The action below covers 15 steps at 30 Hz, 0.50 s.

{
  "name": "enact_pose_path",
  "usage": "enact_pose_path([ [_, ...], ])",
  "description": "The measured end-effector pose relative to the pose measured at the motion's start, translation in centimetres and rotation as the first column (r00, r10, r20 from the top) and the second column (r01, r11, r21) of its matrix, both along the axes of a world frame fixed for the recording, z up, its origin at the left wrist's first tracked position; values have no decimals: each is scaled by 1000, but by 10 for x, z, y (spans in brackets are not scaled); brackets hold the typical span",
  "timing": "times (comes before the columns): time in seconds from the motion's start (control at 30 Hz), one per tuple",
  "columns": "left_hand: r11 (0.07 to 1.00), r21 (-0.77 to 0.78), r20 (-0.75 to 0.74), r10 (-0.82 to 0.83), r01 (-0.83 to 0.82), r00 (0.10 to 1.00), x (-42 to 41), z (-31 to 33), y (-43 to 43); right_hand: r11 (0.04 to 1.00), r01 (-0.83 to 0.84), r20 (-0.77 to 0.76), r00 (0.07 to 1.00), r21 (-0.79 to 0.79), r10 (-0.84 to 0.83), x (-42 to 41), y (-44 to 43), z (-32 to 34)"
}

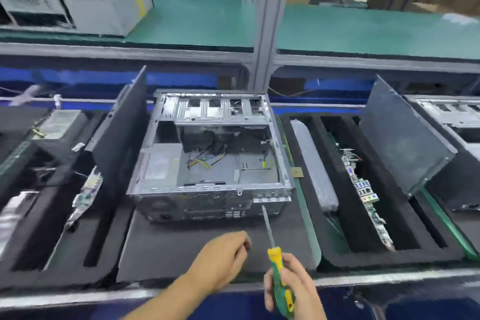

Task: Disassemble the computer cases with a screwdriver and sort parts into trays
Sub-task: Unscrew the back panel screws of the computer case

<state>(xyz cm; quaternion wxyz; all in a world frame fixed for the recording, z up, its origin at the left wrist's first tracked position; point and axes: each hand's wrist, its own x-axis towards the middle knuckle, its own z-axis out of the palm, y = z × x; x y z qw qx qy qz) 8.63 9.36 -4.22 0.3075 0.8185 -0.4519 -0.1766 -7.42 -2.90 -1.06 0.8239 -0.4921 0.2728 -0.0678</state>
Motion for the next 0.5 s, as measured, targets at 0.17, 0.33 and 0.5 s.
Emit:
enact_pose_path([
  [0.17,974,-29,-14,225,-225,974,39,5,82,997,-67,-107,992,-40,63,35,70,-2],
  [0.33,930,-129,-18,345,-345,938,52,15,131,986,-134,-183,977,-104,113,52,115,20],
  [0.5,814,-276,-61,516,-511,854,56,22,149,978,-162,-263,957,-132,123,60,139,36],
])
